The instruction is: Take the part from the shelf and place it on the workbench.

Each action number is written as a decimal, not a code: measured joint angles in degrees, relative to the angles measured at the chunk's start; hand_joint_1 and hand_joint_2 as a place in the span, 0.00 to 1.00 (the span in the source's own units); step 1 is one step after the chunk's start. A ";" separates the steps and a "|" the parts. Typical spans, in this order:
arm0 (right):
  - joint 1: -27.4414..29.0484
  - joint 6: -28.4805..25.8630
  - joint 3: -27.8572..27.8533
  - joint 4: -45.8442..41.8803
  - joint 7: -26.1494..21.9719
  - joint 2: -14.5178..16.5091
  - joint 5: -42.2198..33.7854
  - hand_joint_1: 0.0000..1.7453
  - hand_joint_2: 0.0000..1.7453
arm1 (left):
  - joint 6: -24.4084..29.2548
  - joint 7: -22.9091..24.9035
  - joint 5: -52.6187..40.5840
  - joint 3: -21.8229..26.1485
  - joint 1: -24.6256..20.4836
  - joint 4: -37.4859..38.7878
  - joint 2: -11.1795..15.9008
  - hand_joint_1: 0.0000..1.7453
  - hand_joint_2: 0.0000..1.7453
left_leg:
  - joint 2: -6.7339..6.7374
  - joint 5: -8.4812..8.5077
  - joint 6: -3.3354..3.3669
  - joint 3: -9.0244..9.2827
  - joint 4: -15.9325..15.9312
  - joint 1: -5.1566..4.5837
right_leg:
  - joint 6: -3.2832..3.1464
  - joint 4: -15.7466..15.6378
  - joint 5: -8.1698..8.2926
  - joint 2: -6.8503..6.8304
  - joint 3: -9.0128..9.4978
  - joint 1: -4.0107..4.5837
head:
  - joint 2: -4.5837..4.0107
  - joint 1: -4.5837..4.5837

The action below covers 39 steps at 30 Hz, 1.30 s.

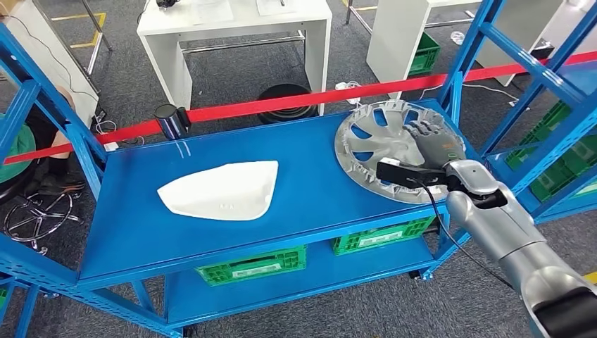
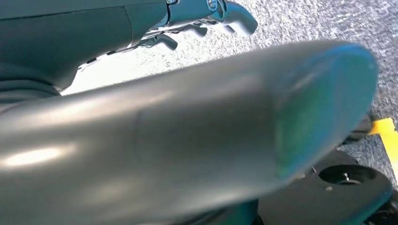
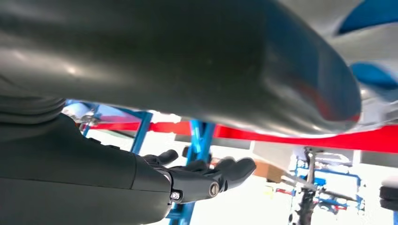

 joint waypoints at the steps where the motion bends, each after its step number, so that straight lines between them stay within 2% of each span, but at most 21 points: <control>1: 0.21 -0.02 -0.01 0.16 -0.05 0.18 -0.11 0.00 0.00 | -0.01 -0.11 -0.03 0.08 0.03 0.00 -0.02 0.00 0.00 | -0.10 -0.04 -0.01 -0.01 -0.02 -0.04 | -0.01 -0.18 0.01 -0.05 0.11 -0.04 | 0.00 0.00; 3: 0.25 -0.07 -0.02 1.03 -0.33 0.89 -0.62 0.00 0.00 | -0.02 -0.34 -0.18 0.21 0.04 -0.01 0.02 0.00 0.00 | -0.21 -0.16 0.24 0.02 -0.02 -0.06 | 0.20 -0.54 0.01 -0.13 0.37 -0.03 | 0.00 0.02; 6: -1.04 -0.49 0.05 4.85 -1.59 3.55 -1.72 0.00 0.00 | -0.08 -0.60 -0.64 0.26 -0.13 -0.01 -0.08 0.00 0.00 | -0.16 -0.31 0.48 0.12 -0.02 -0.03 | 0.45 -0.85 0.05 -0.11 0.63 0.02 | 0.00 0.03; 12: -5.12 -3.43 1.00 17.93 -3.23 12.08 -3.09 0.00 0.00 | 0.03 -0.98 -0.99 0.75 -0.65 -0.04 -0.25 0.00 0.00 | -0.11 -0.29 0.61 0.23 -0.02 -0.02 | 0.72 -0.97 0.14 -0.09 0.73 0.04 | 0.00 0.02; 16: -6.64 -4.13 1.76 25.12 -2.15 16.82 -3.71 0.00 0.00 | 0.44 -0.93 -0.91 1.54 -0.34 -0.04 -0.16 0.00 0.00 | -0.10 -0.28 0.60 0.31 -0.02 0.08 | 0.72 -0.96 0.14 -0.10 0.77 0.15 | 0.00 0.00; 20: -8.03 -4.11 1.83 29.11 -0.33 18.99 -4.38 0.00 1.00 | 0.64 -0.49 -0.97 2.05 0.13 -0.04 0.04 0.00 0.00 | 0.00 -0.45 0.47 0.73 -0.03 0.29 | 0.64 -1.05 0.00 -0.04 1.15 0.34 | 0.00 0.02; 30: -9.28 0.03 0.57 31.53 0.80 21.20 -7.83 0.00 1.00 | 0.77 -0.66 -1.34 2.73 0.22 -0.07 0.27 0.00 0.00 | 0.21 -0.80 0.37 1.77 -0.03 0.43 | 0.56 -1.13 -0.32 0.03 2.16 0.48 | 0.00 0.00; 39: -9.13 0.24 -0.28 31.53 -0.22 21.30 -8.90 0.00 1.00 | 0.77 -0.98 -2.09 2.92 0.08 -0.15 0.30 0.00 0.00 | 0.28 -0.82 0.34 1.97 -0.03 0.53 | 0.52 -1.14 -0.33 0.11 2.32 0.54 | 0.00 0.00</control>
